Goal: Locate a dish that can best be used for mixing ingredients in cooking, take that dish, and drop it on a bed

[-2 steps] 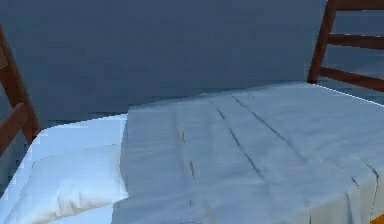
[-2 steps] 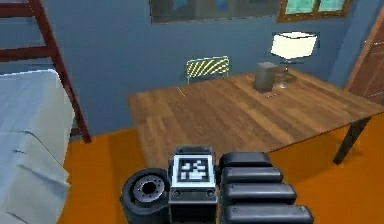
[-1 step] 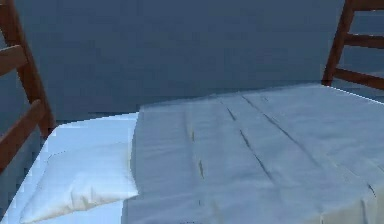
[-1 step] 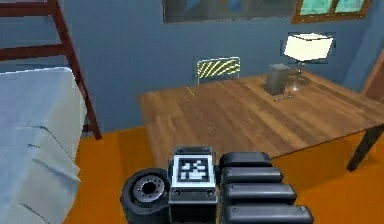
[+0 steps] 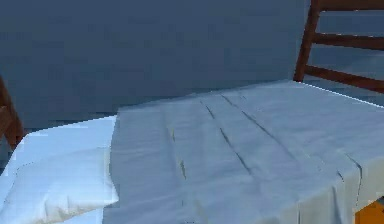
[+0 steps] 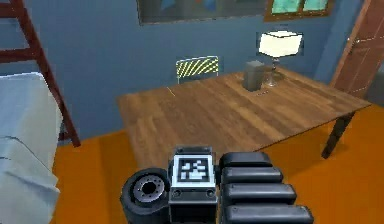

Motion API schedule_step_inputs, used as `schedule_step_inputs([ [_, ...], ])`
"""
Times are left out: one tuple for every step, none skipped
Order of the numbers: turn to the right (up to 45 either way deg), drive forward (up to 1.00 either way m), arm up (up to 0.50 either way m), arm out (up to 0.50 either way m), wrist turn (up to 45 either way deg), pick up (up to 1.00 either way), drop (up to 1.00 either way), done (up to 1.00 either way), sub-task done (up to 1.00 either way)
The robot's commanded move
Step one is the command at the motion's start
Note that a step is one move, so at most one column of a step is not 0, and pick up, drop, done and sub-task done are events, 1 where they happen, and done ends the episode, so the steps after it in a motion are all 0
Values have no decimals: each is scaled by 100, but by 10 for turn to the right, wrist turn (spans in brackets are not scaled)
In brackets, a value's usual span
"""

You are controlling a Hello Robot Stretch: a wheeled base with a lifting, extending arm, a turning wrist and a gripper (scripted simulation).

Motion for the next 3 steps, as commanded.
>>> schedule_step_inputs([
  [450,0,0,0,0,0,0,0,0],
  [120,0,0,0,0,0,0,0,0],
  [0,10,0,0,0,0,0,0,0],
])
